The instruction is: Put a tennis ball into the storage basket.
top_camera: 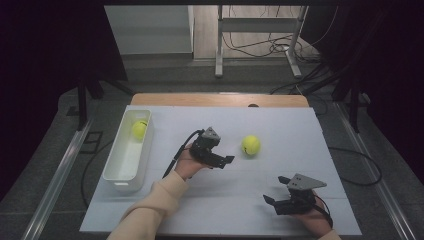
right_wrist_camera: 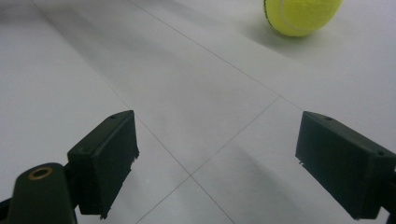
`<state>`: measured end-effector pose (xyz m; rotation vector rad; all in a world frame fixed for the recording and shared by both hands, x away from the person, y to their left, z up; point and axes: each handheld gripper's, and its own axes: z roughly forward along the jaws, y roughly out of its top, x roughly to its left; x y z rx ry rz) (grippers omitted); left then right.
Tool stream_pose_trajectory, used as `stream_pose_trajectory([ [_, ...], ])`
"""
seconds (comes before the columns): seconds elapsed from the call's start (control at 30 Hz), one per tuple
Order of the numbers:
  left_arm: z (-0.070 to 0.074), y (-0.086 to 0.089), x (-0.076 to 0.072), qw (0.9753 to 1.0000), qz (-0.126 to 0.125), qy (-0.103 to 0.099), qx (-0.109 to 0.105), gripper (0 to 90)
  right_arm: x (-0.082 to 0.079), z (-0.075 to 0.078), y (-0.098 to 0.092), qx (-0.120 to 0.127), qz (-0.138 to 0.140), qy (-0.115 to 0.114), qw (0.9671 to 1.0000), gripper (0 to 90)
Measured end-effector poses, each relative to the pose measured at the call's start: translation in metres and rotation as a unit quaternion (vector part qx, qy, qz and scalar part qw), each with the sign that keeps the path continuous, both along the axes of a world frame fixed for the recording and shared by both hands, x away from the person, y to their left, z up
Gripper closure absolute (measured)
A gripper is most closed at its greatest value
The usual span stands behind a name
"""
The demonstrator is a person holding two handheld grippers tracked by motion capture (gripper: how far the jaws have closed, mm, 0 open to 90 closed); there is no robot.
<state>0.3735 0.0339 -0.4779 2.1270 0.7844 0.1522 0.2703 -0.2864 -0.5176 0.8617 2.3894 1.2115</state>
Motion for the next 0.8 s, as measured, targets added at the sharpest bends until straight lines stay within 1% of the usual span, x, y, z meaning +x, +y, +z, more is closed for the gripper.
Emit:
stream_pose_trajectory([
  [0.1, -0.001, -0.004, 0.001, 1.0000, -0.004, 0.001, 0.002, 14.9, 0.000, 0.000, 0.000, -0.003, -0.001, 0.000, 1.0000, 13.2],
  [0.17, -0.002, -0.006, 0.002, 1.0000, -0.007, 0.001, 0.004, 14.9, 0.000, 0.000, 0.000, 0.000, 0.000, 0.000, 1.0000, 13.2],
  [0.23, -0.004, -0.008, 0.002, 1.0000, -0.005, 0.003, 0.002, 14.9, 0.000, 0.000, 0.000, 0.000, 0.000, 0.000, 1.0000, 13.2],
  [0.4, -0.007, -0.012, 0.006, 0.9999, -0.007, 0.007, 0.007, 14.9, 0.000, 0.000, 0.000, 0.000, 0.001, 0.000, 1.0000, 13.2],
  [0.8, -0.012, -0.023, 0.013, 0.9998, -0.008, 0.015, 0.008, 14.9, 0.000, 0.000, 0.000, 0.000, 0.002, -0.001, 1.0000, 13.2],
])
